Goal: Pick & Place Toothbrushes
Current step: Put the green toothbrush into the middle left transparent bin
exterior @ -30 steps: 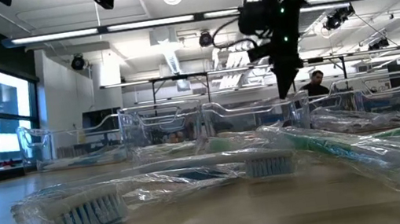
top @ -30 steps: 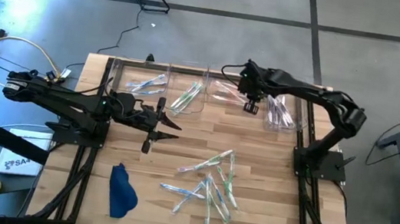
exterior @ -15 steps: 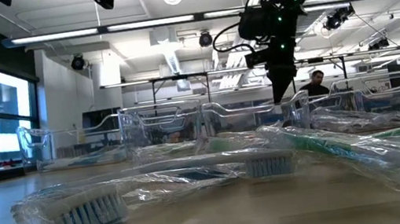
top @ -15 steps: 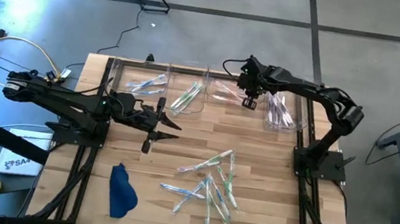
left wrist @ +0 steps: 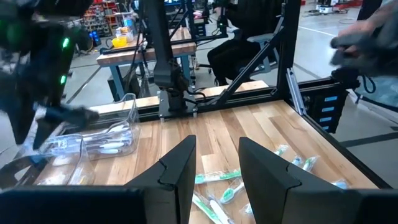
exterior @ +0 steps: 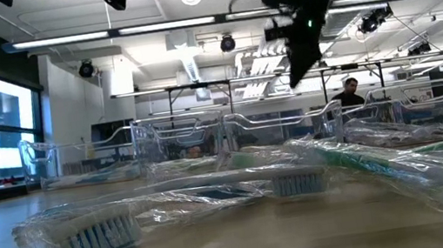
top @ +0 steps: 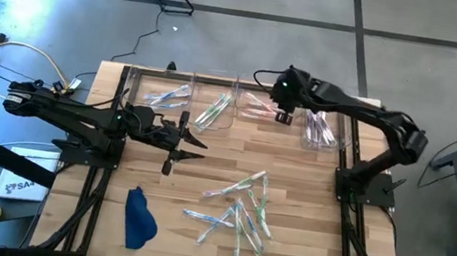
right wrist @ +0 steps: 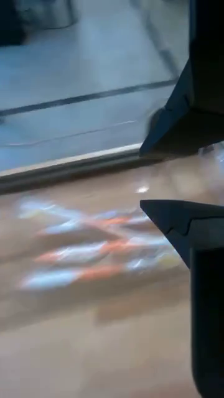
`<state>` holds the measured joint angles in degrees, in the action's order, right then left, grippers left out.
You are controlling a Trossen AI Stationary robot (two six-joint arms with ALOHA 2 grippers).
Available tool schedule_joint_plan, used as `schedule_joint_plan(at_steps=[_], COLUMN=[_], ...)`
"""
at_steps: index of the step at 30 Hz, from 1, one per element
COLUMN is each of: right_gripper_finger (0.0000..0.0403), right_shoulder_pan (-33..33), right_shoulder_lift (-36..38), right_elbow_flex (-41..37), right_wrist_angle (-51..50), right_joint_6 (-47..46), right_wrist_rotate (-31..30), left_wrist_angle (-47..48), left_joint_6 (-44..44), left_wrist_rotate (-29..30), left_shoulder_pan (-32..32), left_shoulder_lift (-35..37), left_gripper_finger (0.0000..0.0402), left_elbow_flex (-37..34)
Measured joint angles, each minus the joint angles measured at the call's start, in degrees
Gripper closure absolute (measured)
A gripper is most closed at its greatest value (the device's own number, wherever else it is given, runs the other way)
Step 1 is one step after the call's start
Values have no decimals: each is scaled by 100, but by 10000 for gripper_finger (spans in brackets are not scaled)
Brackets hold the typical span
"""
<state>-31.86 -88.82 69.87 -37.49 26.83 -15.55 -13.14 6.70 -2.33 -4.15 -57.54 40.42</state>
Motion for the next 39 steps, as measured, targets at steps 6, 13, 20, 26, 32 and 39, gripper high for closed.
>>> schedule_joint_plan(at_steps=[6, 13, 20, 26, 32, 39], right_gripper_finger=[319, 353, 397, 399, 400, 401], right_shoulder_pan=[467, 1150, 1847, 2311, 2780, 3538], right_shoulder_lift=[1034, 2057, 2726, 3265, 3344, 3323], right_elbow_flex=[0, -55, -645, -2052, -3141, -3664], right_wrist_angle=[8, 16, 303, 2177, 3501, 3853], right_joint_6=[-1386, -2462, -2830, -3696, -4964, -6123], right_wrist_rotate=[1556, 2304, 2319, 2510, 2277, 1069], left_wrist_angle=[0, 2, 4, 39, 130, 131], left_joint_6=[2, 61, 72, 72, 52, 50], left_wrist_rotate=[0, 7, 107, 184, 188, 190], left_shoulder_pan=[-2, -2, 1, -1, -1, -1], left_shoulder_lift=[0, 0, 0, 0, 0, 0], left_gripper_finger=[284, 284, 284, 284, 284, 284], left_elbow_flex=[0, 0, 0, 0, 0, 0])
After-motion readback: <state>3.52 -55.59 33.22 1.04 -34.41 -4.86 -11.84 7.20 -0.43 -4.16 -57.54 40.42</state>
